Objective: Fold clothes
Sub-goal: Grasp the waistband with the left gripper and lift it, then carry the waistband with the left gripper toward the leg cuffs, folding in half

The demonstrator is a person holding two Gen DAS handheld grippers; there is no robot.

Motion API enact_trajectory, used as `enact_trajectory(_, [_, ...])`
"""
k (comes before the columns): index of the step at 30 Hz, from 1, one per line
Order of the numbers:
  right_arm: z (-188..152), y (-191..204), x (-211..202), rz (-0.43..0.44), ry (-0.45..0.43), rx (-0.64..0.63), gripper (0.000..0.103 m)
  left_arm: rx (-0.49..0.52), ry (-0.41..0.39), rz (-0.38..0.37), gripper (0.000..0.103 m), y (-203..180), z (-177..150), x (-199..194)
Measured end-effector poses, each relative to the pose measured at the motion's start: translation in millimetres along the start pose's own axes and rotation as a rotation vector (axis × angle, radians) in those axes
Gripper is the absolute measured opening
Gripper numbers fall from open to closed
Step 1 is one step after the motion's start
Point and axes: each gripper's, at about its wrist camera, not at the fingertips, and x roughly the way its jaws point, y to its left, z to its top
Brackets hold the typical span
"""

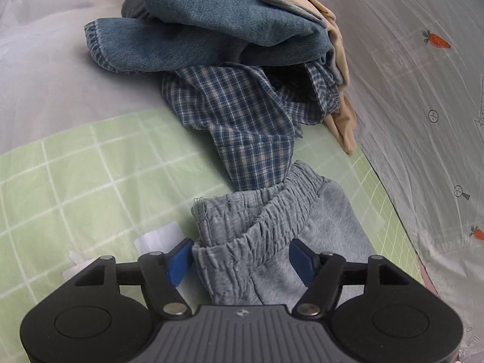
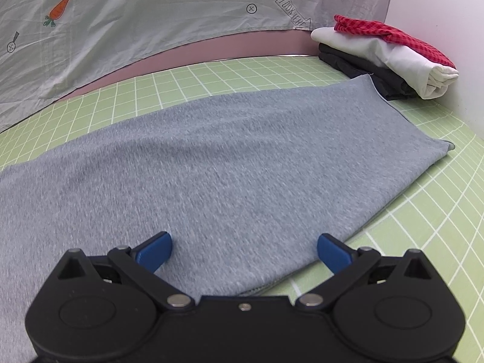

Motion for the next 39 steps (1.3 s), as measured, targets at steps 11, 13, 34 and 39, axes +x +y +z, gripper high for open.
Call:
enact_trajectory(11, [-2.3,-23.1,-7.9,0.033,0.045,0.042,0.103,0.086,-0.026,0.081,0.057,-12.6,-4.7,4.6])
enact_trajectory(13, [-4.6,-33.0,-9.3,0.028,0.052,0.071,0.103,0.129,-0.025,0.105,0.039,-17.4,-4.7,3.8])
enact_trajectory(34, [25.9,-168.3,-3.3,0.031,0.004,0.178,0.103,0.429,-0.161,-0.02,0.019,-189.0,-91.1,-24.9])
enact_trajectory(39, [41.4,-210.9,1.1,0.047,-0.002,0.184,0.103,0.625,-0.128,-0.143,0.019,-265.9,-184.1,-27.7])
